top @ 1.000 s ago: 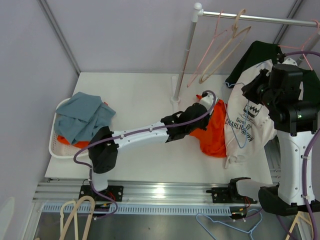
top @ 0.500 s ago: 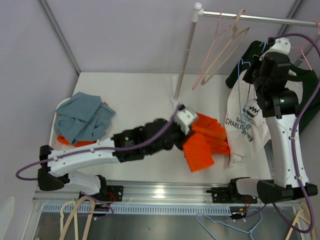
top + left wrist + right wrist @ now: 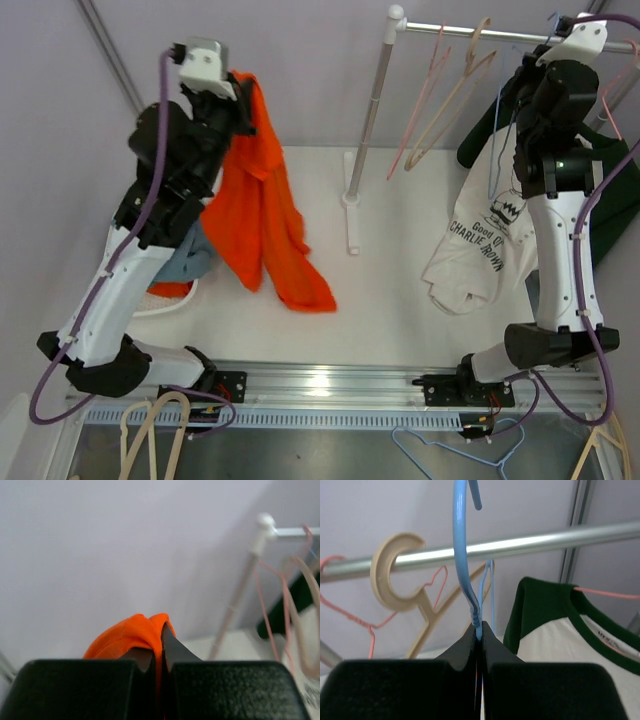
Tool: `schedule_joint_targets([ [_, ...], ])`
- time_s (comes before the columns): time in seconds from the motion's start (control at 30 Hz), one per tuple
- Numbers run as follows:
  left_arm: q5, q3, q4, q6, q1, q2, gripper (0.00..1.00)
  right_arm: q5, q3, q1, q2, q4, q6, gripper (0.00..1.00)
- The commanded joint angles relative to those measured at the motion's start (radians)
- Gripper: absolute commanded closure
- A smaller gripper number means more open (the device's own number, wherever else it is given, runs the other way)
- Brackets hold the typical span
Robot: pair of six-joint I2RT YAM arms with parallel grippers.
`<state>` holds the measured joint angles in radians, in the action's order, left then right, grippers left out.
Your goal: Remove the t-shirt from the hanger
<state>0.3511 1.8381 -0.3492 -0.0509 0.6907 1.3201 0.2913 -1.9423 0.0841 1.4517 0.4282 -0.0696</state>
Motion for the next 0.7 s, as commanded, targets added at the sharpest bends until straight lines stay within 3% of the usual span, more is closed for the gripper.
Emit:
schedule_joint_targets([
  [0.0,0.026,0.119,0.205,-0.133,-0.115,0.016,0.99,-0.014,-0.102,-0.027,0.067,-0.074,0.030,1.00],
  [0.13,0.017,0.418,0.223,-0.156,-0.296,0.131,0.99,-0.038,-0.112,-0.037,0.099,-0.095,0.027,1.00],
  [0.23,0.003,0.449,0.250,-0.063,-0.510,0.139,0.99,-0.058,-0.135,-0.055,0.134,-0.086,0.021,1.00],
  [0.33,-0.023,0.446,0.231,0.002,-0.640,0.125,0.99,-0.078,-0.164,-0.072,0.171,-0.069,0.014,1.00],
  [0.37,-0.052,0.434,0.196,0.108,-0.749,0.113,0.99,-0.081,-0.167,-0.073,0.180,-0.065,0.014,1.00],
  [0.43,-0.113,0.371,0.177,0.170,-0.815,0.071,0.99,-0.084,-0.168,-0.075,0.196,-0.068,0.014,1.00],
  [0.5,-0.115,0.310,0.193,0.172,-0.821,0.036,0.99,-0.087,-0.161,-0.075,0.202,-0.078,0.010,1.00],
  [0.53,-0.132,0.183,0.206,0.177,-0.821,-0.011,0.99,-0.093,-0.153,-0.076,0.208,-0.083,0.007,1.00],
  [0.67,-0.123,-0.069,0.245,0.253,-0.821,-0.113,0.99,-0.113,-0.152,-0.079,0.229,-0.080,-0.004,1.00],
])
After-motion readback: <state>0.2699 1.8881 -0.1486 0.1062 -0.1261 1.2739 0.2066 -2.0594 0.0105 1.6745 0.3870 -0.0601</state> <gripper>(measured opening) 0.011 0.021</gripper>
